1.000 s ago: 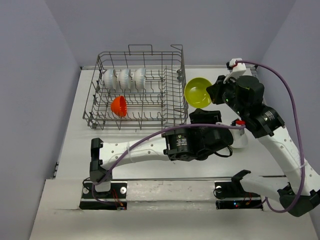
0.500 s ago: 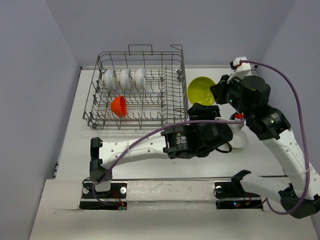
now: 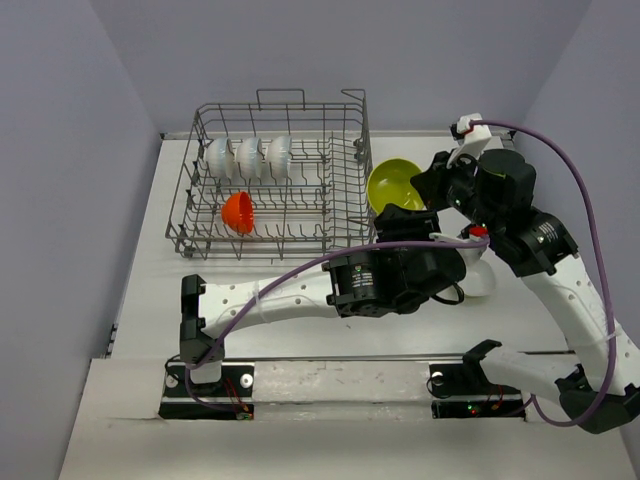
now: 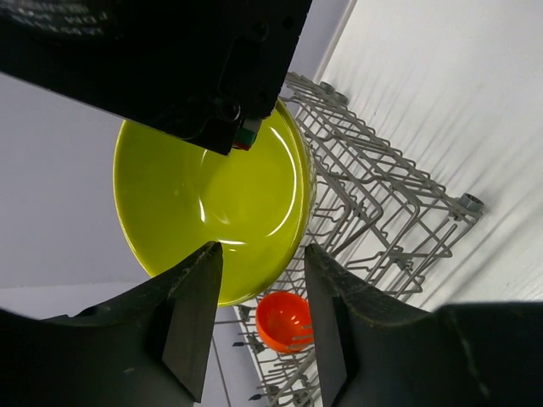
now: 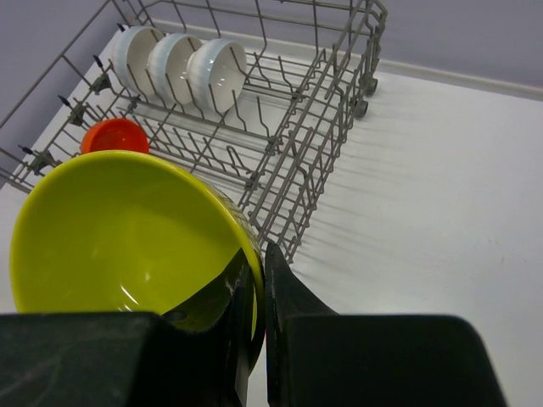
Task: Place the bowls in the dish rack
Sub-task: Pass from the right arm to the left
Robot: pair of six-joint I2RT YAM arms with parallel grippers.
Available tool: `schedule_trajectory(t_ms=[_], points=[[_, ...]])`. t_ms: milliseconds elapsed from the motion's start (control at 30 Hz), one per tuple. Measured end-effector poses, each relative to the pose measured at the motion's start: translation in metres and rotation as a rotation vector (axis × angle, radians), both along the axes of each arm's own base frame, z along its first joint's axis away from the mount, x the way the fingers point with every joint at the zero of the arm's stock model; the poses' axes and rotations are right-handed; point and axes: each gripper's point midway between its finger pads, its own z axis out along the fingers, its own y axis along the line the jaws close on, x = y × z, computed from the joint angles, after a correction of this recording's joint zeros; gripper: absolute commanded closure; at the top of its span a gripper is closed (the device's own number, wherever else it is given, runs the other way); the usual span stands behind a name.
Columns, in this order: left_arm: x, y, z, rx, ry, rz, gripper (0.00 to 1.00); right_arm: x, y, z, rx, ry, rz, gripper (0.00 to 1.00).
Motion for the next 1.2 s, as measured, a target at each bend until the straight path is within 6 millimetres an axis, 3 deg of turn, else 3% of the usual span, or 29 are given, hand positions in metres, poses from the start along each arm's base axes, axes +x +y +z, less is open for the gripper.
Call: schedule_trajectory(t_ms=[633,1200], points=[[0.004,-0.005,-0.010,-0.020,0.017,-0.006,0.50,-0.008,-0.004,0.001,-0.043,0.016,0.010,0.99],[0.003,-0.010,-0.015,-0.009,0.024,-0.032,0.83,-0.007,-0.005,0.002,-0.079,0.011,0.018,0.99]])
